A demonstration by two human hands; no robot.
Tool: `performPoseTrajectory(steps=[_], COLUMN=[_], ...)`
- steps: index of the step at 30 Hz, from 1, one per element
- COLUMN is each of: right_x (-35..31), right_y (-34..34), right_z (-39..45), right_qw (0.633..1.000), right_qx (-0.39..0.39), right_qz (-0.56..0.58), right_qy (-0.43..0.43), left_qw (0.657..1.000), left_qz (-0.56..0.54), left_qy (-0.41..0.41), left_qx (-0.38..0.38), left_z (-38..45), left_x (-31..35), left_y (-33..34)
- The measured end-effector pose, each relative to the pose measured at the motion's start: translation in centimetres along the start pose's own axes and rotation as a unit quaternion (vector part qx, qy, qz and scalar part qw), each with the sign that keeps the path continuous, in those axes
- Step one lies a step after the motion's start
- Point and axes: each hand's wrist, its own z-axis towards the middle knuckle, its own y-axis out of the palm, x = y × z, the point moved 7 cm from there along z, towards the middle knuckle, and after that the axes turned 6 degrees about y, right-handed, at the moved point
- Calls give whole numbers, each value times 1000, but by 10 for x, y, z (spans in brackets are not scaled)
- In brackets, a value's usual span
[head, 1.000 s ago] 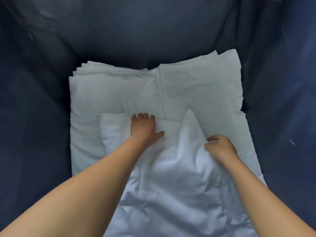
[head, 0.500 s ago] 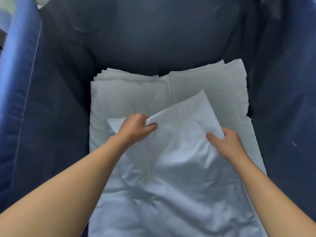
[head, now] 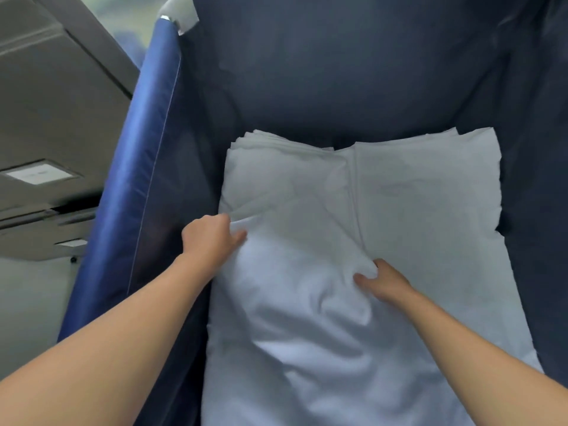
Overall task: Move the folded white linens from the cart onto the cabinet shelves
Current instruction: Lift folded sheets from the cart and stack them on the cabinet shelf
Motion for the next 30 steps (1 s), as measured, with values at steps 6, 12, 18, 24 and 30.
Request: performPoseTrajectory(steps=[6,12,18,24,30], right_x=[14,4,9,1,-44], right_y=[-3,-2,1,1,0], right_z=[8,1,3,6,29], right_qw=[1000,997,997,975,976], right_qx=[0,-23,-71,-197,-128], right_qz=[-29,-80,17,93,173], right_qy=[7,-2,3,40,-43], left_qw=[1000,980,940,756,735], left_qz=[22,36,-228,-524,-562], left_qy=[8,113,-128,-360,-353], left_qx=[-6,159,219,154,138], left_z=[10,-12,-88,-110,-97], left_x=[7,32,36,29,13], left_y=[22,36,56,103,105])
